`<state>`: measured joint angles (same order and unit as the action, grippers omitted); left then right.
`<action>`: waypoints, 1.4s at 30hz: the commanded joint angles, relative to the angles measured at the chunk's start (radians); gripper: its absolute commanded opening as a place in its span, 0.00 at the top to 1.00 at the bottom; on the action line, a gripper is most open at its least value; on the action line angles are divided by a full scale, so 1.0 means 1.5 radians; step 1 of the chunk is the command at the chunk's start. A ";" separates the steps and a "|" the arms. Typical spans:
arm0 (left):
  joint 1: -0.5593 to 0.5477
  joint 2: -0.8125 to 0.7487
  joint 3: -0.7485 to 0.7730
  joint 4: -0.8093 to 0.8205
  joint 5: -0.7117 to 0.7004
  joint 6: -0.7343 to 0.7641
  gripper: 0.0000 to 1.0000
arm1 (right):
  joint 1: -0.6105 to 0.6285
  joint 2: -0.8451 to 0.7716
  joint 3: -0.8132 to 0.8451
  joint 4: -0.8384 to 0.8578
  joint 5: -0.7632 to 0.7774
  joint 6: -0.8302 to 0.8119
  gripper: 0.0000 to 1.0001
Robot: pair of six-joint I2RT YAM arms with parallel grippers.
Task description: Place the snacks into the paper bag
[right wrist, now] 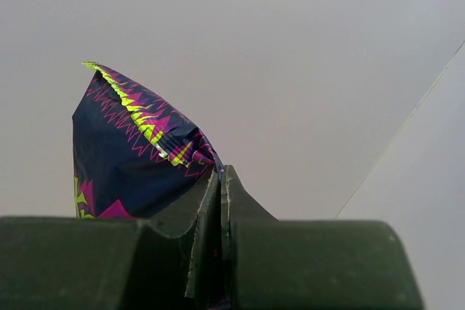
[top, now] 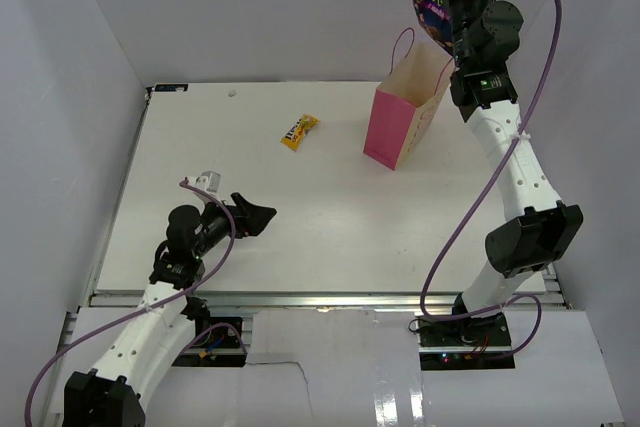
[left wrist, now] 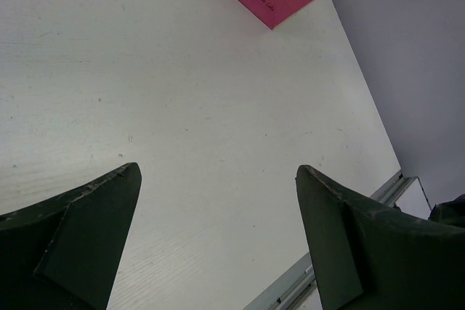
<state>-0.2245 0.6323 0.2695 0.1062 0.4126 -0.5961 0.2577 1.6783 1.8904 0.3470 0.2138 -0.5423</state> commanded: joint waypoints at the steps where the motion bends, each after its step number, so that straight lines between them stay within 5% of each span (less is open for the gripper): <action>1: 0.001 0.005 -0.003 0.026 0.016 -0.004 0.02 | 0.007 -0.041 0.033 0.135 0.018 -0.004 0.92; 28: 0.000 0.129 0.062 0.121 0.061 -0.002 0.02 | 0.032 0.020 0.171 -0.020 0.064 0.100 0.92; 35: 0.000 0.276 0.184 0.200 0.068 0.008 0.02 | 0.037 0.042 0.212 -0.041 0.074 0.112 0.92; 42: -0.017 0.534 0.456 0.269 0.039 -0.023 0.02 | 0.040 0.044 0.214 -0.041 0.079 0.111 0.92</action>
<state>-0.2337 1.3174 0.8268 0.4236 0.4896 -0.6109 0.3145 1.7851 2.1185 0.0982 0.3172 -0.3885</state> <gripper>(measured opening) 0.979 0.081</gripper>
